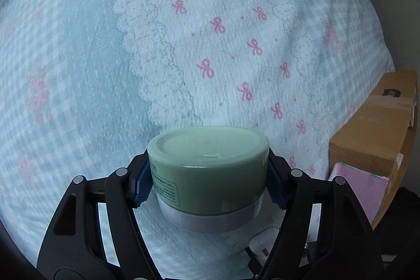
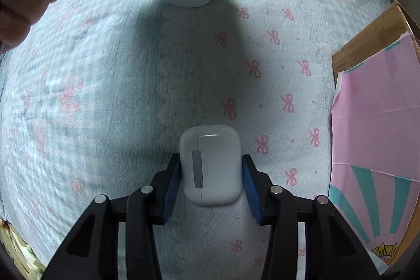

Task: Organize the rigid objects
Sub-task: 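Carry the green jar and earbud case over the pink box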

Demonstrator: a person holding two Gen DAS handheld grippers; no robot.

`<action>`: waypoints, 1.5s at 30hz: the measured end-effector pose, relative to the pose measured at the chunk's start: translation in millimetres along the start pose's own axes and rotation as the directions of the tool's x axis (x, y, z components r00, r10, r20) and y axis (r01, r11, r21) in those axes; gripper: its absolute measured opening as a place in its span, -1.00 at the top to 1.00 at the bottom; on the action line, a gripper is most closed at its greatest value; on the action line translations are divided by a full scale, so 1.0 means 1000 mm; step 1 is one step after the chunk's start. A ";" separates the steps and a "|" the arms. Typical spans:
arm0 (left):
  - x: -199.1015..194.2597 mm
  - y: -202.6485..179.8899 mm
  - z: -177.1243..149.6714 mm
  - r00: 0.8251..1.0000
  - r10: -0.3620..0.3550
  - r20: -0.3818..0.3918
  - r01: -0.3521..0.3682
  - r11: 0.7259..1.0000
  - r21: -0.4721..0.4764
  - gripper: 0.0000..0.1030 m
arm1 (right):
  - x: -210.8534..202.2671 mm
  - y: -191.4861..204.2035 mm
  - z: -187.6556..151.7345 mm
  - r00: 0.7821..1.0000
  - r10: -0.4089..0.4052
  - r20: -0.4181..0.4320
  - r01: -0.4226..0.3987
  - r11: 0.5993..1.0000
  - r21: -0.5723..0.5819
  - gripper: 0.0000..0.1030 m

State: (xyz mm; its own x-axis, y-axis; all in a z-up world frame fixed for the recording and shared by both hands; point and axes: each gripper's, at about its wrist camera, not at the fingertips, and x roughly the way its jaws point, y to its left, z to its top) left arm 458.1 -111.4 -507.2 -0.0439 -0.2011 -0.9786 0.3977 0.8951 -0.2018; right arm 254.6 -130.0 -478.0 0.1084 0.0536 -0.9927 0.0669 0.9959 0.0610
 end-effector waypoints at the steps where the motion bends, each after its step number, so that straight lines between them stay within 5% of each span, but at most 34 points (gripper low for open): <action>1: -0.003 0.000 -0.005 1.000 -0.001 0.005 0.001 1.000 0.000 -0.31 | -0.003 -0.001 -0.002 1.000 -0.001 0.001 0.001 1.000 0.000 0.20; 16: -0.119 0.008 -0.095 0.994 -0.013 0.107 0.013 1.000 -0.002 -0.31 | -0.126 -0.007 -0.049 0.994 0.037 0.104 -0.047 0.994 0.098 0.20; 31: -0.234 -0.050 -0.207 0.970 -0.069 0.234 0.061 0.997 0.040 -0.31 | -0.251 -0.036 -0.081 0.975 0.112 0.191 -0.145 0.976 0.165 0.20; 45: -0.251 -0.153 -0.211 0.952 -0.050 0.301 0.074 0.995 -0.070 -0.31 | -0.309 -0.157 -0.089 0.950 0.151 0.274 -0.186 0.977 0.105 0.20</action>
State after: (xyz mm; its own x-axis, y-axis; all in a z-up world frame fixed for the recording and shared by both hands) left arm 214.6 -113.6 -239.3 0.2144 -0.3557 -0.9097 0.3282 0.9034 -0.2759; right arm 122.4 -296.1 -189.9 0.3851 0.1816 -0.9048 0.1496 0.9552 0.2554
